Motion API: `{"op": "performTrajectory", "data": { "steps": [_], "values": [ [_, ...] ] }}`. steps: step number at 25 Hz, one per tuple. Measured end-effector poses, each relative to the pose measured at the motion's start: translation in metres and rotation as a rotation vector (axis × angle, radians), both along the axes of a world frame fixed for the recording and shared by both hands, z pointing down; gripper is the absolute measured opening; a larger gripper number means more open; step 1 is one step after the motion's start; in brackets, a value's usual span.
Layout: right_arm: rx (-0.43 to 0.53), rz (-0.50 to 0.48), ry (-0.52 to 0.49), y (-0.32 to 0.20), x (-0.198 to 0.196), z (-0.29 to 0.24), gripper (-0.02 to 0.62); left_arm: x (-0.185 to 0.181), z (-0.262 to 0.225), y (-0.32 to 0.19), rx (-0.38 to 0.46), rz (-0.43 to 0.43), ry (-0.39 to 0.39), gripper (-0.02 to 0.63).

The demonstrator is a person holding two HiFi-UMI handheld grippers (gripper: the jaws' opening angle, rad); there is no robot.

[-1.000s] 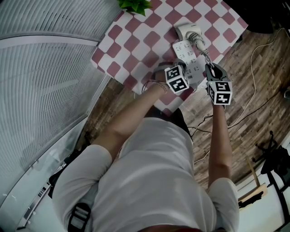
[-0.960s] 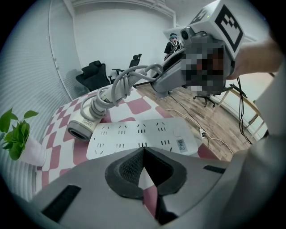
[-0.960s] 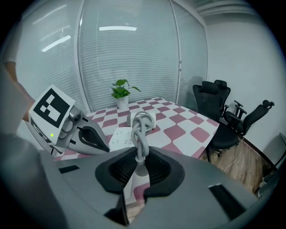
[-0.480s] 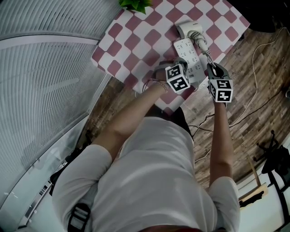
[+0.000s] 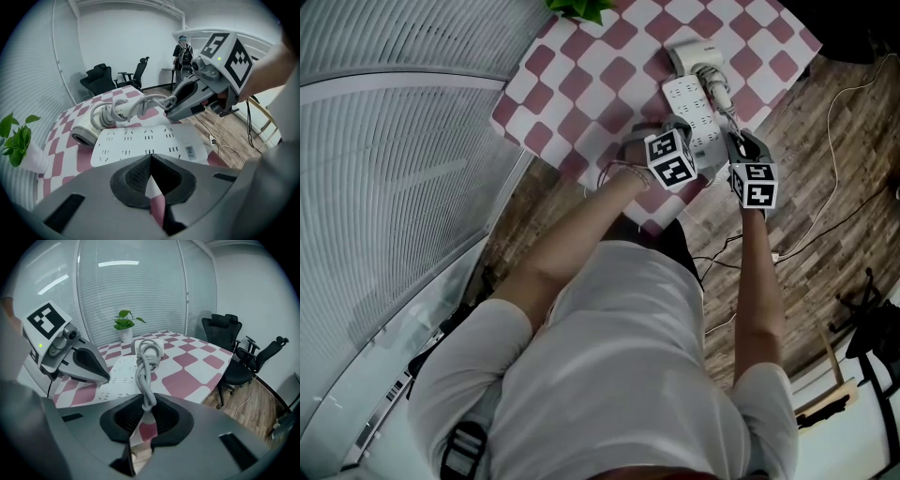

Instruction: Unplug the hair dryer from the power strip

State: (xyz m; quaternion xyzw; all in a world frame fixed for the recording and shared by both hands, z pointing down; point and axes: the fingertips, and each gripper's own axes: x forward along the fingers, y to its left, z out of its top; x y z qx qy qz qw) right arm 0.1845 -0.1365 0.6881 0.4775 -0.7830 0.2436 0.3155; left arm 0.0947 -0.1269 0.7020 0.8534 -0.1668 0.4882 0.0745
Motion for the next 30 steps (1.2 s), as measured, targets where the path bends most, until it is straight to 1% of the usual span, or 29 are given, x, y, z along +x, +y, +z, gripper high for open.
{"op": "performTrajectory", "data": {
  "steps": [9,14,16,19,22,25,27,30],
  "values": [
    [0.025,0.012,-0.001,0.001,0.0,0.006,0.077,0.0,0.001,-0.001,0.003,-0.004,0.003,0.029],
    [0.028,0.047,-0.016,0.002,0.0,0.003,0.079,0.0,0.001,-0.001,0.004,-0.003,0.01,0.029],
    [0.033,0.06,-0.027,0.001,0.0,-0.001,0.106,0.0,0.001,-0.002,-0.009,-0.01,0.022,0.031],
    [0.038,0.076,-0.032,0.002,0.003,-0.007,0.141,-0.002,0.001,-0.002,-0.045,-0.045,0.067,0.031],
    [0.054,0.095,-0.04,0.003,0.008,-0.021,0.162,-0.002,0.002,-0.004,-0.08,-0.054,0.084,0.031],
    [0.087,0.098,-0.046,0.004,0.009,-0.041,0.164,-0.002,0.003,-0.002,-0.086,-0.008,0.073,0.031],
    [0.113,0.095,-0.058,0.006,0.008,-0.057,0.164,-0.003,0.0,0.002,-0.085,0.005,0.07,0.031],
    [0.154,0.094,-0.076,0.01,0.007,-0.082,0.164,0.0,-0.017,0.004,-0.068,-0.02,0.122,0.031]
  ]
}}
